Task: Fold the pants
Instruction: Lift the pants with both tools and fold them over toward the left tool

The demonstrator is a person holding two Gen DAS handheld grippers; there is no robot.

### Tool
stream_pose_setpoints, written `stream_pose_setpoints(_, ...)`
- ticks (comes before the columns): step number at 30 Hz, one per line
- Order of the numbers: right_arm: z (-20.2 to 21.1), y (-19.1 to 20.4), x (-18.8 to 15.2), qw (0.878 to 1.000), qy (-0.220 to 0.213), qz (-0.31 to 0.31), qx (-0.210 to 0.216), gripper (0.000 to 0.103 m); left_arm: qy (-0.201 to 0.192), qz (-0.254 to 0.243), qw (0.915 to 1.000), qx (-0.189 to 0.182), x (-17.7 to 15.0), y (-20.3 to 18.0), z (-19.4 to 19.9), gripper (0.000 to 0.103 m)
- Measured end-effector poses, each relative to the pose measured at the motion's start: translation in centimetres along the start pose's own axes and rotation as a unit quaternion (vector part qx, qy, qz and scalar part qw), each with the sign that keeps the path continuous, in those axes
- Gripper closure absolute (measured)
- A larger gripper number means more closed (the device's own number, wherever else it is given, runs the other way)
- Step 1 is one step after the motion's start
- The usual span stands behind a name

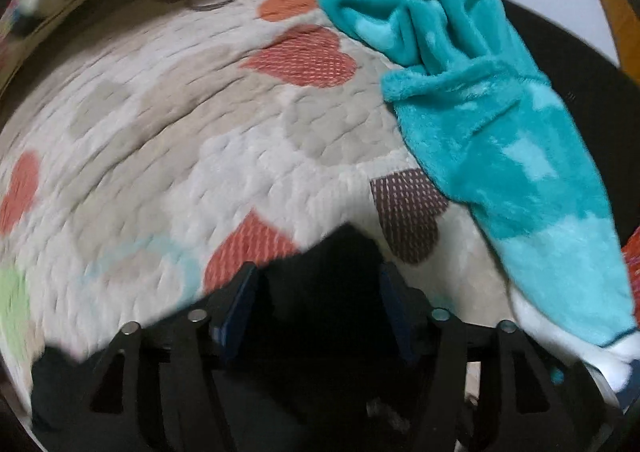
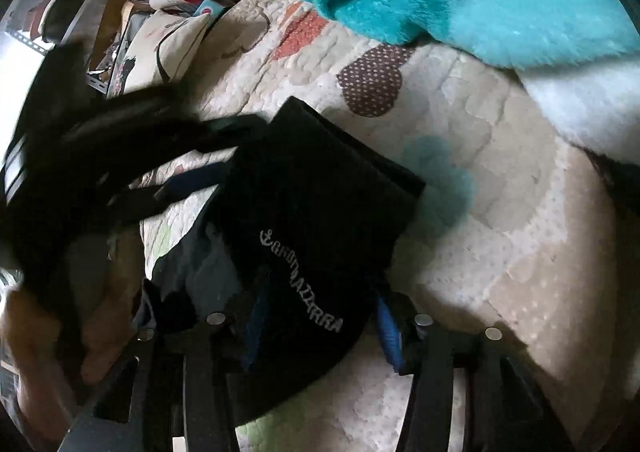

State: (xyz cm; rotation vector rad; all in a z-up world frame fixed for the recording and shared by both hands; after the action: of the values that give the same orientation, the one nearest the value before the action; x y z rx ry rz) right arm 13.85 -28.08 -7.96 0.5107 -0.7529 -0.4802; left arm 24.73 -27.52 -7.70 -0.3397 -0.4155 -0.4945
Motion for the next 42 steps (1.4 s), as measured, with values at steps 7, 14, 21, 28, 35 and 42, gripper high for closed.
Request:
stream_pose_setpoints(7, -0.8, 1.1, 0.2, 0.999, 0.023, 0.045, -0.004, 0.052, 0.03, -0.078, 0.996, 0.032, -0.6, -1.6, -2.1, 0.063)
stream_pose_setpoints(14, 0.3, 3.5, 0.5, 0.996, 0.029, 0.073, 0.033, 0.079, -0.022, -0.021, 0.9993, -0.021, -0.4, 0.2, 4.0, 0.083)
stream_pose_setpoints(21, 3.2, 10.5, -0.7, 0.98, 0.006, 0.189, 0.061, 0.08, -0.102, 0.054, 0.992, -0.051, -1.6, 4.2, 12.5, 0.083)
stream_pose_setpoints(28, 2.8, 17.5, -5.0, 0.948, 0.026, 0.31, 0.071, 0.08, -0.161, 0.164, 0.9708, -0.069, -6.9, 12.2, 18.7, 0.083)
stream_pose_setpoints(35, 0.4, 22.2, -11.3, 0.891, 0.046, 0.448, 0.05, 0.08, -0.208, 0.285, 0.9285, -0.117, -12.8, 18.8, 20.3, 0.08)
stream_pose_setpoints(42, -1.7, 23.3, -16.8, 0.836, 0.045, 0.547, 0.029, 0.066, -0.216, 0.401, 0.8798, -0.136, -18.8, 24.4, 18.8, 0.069)
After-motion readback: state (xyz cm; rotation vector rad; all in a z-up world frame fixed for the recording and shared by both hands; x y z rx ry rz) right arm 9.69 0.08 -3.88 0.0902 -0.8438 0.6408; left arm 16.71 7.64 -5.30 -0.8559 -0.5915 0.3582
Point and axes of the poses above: each gripper's, at about its wrist camera, not at the fingertips, and z roughly against the way its jaws point, y to its left, x to its top, the point moved 9 cm from there along -z, roughly the way its jaws point, and after that the axes turned 4 degrees about -y, right-handed, at the moved point
